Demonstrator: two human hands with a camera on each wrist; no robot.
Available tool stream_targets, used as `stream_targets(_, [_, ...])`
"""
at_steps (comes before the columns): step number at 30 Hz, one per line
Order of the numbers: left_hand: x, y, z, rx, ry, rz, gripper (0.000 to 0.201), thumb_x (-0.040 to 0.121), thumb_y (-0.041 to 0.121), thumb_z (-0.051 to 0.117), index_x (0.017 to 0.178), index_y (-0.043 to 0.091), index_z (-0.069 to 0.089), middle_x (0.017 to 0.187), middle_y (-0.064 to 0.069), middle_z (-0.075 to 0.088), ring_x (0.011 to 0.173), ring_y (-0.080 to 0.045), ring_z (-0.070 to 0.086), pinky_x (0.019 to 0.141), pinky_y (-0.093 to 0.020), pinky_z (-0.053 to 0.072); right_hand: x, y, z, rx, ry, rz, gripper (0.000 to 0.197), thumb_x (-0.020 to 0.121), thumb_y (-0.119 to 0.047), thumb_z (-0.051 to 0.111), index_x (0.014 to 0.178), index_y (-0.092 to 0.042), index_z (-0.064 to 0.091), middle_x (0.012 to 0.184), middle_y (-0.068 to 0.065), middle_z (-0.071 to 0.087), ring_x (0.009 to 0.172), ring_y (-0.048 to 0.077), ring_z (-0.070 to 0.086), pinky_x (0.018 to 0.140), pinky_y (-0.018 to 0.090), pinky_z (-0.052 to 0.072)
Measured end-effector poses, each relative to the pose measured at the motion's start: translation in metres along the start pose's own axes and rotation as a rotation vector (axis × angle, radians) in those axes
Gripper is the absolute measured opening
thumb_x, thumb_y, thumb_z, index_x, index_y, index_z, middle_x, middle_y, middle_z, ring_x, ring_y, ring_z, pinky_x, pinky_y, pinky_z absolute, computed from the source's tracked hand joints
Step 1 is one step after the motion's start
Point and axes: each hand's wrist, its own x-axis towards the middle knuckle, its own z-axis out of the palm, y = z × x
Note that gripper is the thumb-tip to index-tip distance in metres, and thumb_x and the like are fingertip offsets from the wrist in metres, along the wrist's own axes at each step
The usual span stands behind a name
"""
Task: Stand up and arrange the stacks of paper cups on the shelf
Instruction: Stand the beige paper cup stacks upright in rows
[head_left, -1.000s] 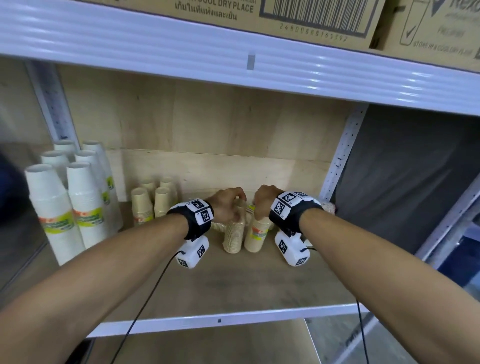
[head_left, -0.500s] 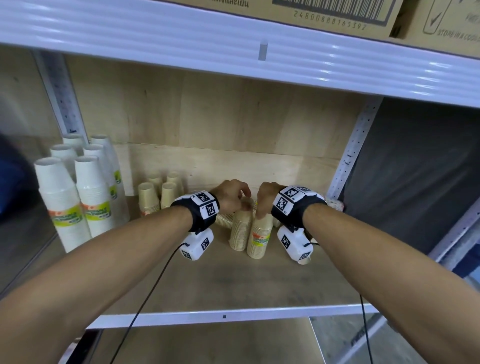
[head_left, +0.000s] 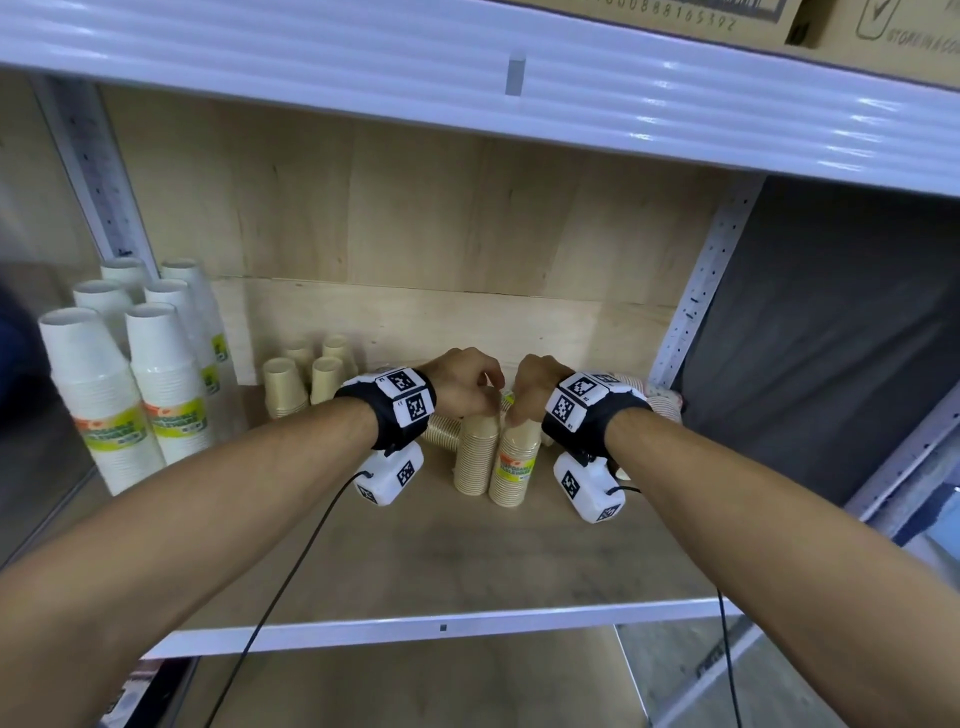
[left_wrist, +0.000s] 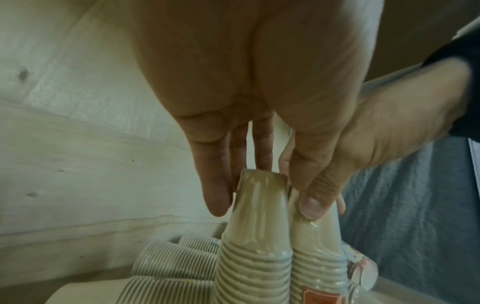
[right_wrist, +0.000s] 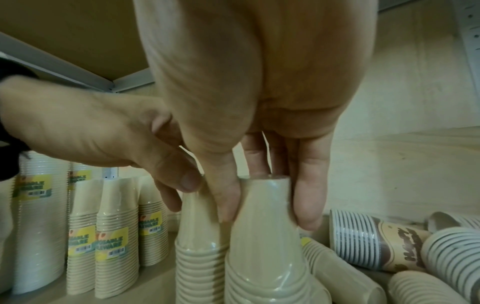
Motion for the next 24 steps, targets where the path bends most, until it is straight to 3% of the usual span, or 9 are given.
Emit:
stream_targets(3, [0.002,0.001,0.0,0.038,0.015,-0.037,0.045,0.081,0.041,0.07,0.12,0.02,0.063,0.111,0.002,0.059,0.1,-0.017,0.06,0.083,-0.03,0.051,0.002,0.003,-0.001,0.044,-0.036,-0.001,0.045,0.071,-0.024,0.083,0.064,-0.01,0.042,0.067,0.004,0.048,0.061,0.019,0.053,0.045,0.022,0.034])
stream_targets(7, [0.003,0.003,-0.001,0.049,-0.02,-0.012,0.034,0.084,0.03,0.069,0.116,0.017,0.068,0.113,0.0,0.066,0.099,-0.017,0.063,0.083,-0.031,0.055,0.006,0.005,-0.002,0.061,-0.066,-0.01,0.041,0.068,-0.026,0.084,0.068,-0.009,0.047,0.077,0.008,0.055,0.072,0.024,0.059,0.051,0.025,0.041])
stream_targets(10, [0.004,0.005,-0.003,0.051,-0.057,-0.012,0.038,0.083,0.029,0.068,0.12,0.02,0.066,0.115,0.0,0.066,0.101,-0.016,0.064,0.085,-0.031,0.056,0.004,0.007,0.001,0.029,-0.006,-0.026,0.037,0.071,-0.027,0.082,0.092,-0.007,0.06,0.089,0.006,0.061,0.081,0.024,0.064,0.063,0.03,0.049])
stream_targets(13, [0.007,0.003,-0.003,0.033,-0.029,-0.066,0.045,0.079,0.042,0.071,0.118,0.022,0.064,0.108,0.0,0.066,0.087,-0.014,0.068,0.067,-0.025,0.055,-0.001,0.008,0.0,0.078,0.018,-0.024,0.042,0.074,-0.02,0.08,0.111,-0.006,0.063,0.094,0.006,0.051,0.092,0.027,0.057,0.073,0.031,0.042])
stream_targets(14, [0.006,0.004,-0.003,0.028,-0.017,-0.082,0.042,0.079,0.043,0.072,0.115,0.022,0.065,0.104,0.0,0.066,0.081,-0.014,0.069,0.062,-0.025,0.055,-0.001,0.008,0.0,0.076,0.006,-0.025,0.041,0.073,-0.02,0.08,0.107,-0.006,0.063,0.094,0.006,0.052,0.089,0.026,0.056,0.073,0.031,0.043])
stream_targets(16, [0.005,0.004,-0.002,0.037,-0.009,-0.086,0.034,0.08,0.039,0.073,0.108,0.019,0.067,0.099,-0.001,0.068,0.074,-0.014,0.069,0.058,-0.025,0.055,-0.002,0.002,-0.004,0.036,-0.016,-0.015,0.034,0.067,-0.022,0.079,0.085,-0.008,0.053,0.089,0.008,0.059,0.083,0.028,0.066,0.069,0.032,0.051])
stream_targets(18, [0.003,0.005,-0.002,0.051,-0.032,-0.068,0.029,0.084,0.03,0.07,0.11,0.019,0.068,0.104,-0.002,0.068,0.08,-0.014,0.068,0.064,-0.025,0.055,0.008,0.002,-0.003,0.025,-0.06,-0.02,0.038,0.062,-0.025,0.077,0.071,-0.014,0.041,0.083,0.012,0.059,0.081,0.034,0.07,0.066,0.036,0.055])
stream_targets(21, [0.003,0.007,-0.003,0.083,-0.062,-0.033,0.035,0.085,0.027,0.064,0.12,0.021,0.066,0.115,0.0,0.066,0.097,-0.015,0.064,0.083,-0.029,0.055,0.011,0.0,-0.006,0.007,-0.098,-0.018,0.036,0.062,-0.028,0.076,0.074,-0.014,0.045,0.088,0.014,0.065,0.078,0.033,0.07,0.07,0.043,0.057])
stream_targets(24, [0.004,0.007,-0.003,0.126,-0.03,-0.065,0.046,0.082,0.039,0.068,0.124,0.023,0.061,0.114,0.001,0.063,0.098,-0.016,0.061,0.082,-0.029,0.052,0.006,-0.003,-0.009,0.0,-0.082,-0.027,0.035,0.065,-0.024,0.077,0.072,-0.011,0.046,0.082,0.011,0.062,0.075,0.029,0.069,0.064,0.032,0.053])
